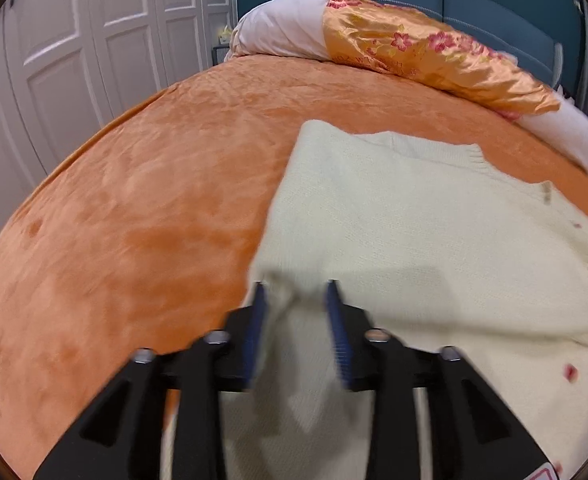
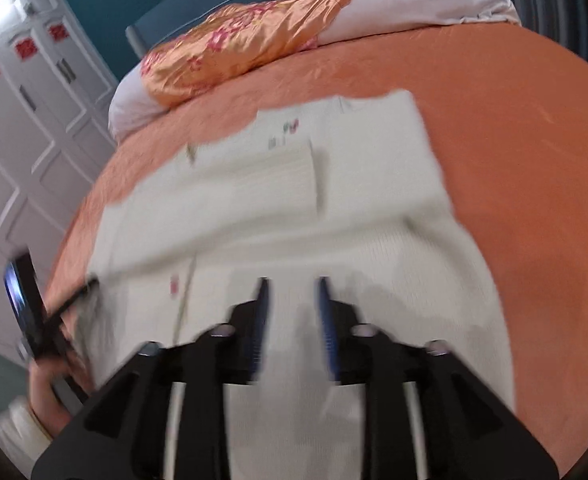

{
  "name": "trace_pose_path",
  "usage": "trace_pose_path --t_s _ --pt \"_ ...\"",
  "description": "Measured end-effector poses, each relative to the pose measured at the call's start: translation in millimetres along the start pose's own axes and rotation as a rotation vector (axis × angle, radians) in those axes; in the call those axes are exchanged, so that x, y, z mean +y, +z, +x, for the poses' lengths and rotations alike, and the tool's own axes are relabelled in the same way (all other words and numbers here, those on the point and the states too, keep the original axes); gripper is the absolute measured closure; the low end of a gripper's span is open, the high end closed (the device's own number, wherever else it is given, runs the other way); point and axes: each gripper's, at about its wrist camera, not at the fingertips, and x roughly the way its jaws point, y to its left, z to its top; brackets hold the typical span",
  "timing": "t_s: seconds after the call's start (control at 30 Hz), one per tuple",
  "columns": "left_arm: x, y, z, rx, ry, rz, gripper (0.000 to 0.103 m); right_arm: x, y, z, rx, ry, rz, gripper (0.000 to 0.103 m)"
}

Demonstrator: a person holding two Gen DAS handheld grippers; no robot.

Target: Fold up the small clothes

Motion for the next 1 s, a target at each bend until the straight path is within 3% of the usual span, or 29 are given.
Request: trace_pose_path --t_s 0.2,0.33,0.4,0.53,0.67,0.8,0.87,1.0 --pt "65.7 -59.3 -67.8 0.083 -0.128 -0.085 0.039 -16.9 -92.0 -69.9 0.026 -0.091 -0.021 0.064" --pt "121.2 -100.6 -95.9 0.192 -0.203 -0.218 0.038 -44.3 -116.8 -110.5 0.030 -0.085 0.074 0.055" --pt "139.2 -120.7 -117.1 0.179 -0.226 -0.254 0.038 -54.6 -125.3 -126.5 0.034 -0.102 0.091 0.051" --pt "144.5 -148.1 -148.7 0.175 -0.218 -0.219 0.038 -67.9 -141.7 -140.8 0.054 -0.136 0.119 0.042" --pt "135.0 -165.4 -155.9 0.198 -0.218 -0.158 0.037 -80.4 -163.1 -142.7 0.082 -0.122 0.201 0.041" --pt "131.4 -169.9 -151.6 0.205 -0.227 -0.158 0.025 -81.0 -169.0 -132.7 0.114 -0.057 0.247 0.040" --pt "129.1 -168.3 -145.6 0.215 -0.242 -0.148 0.016 -76.9 -168.5 -122.8 0.132 -0.024 0.226 0.034" --pt "120.2 -160.4 -141.1 0.218 -0.217 -0.142 0.015 -74.9 -166.1 -114.0 0.108 0.052 0.259 0.025"
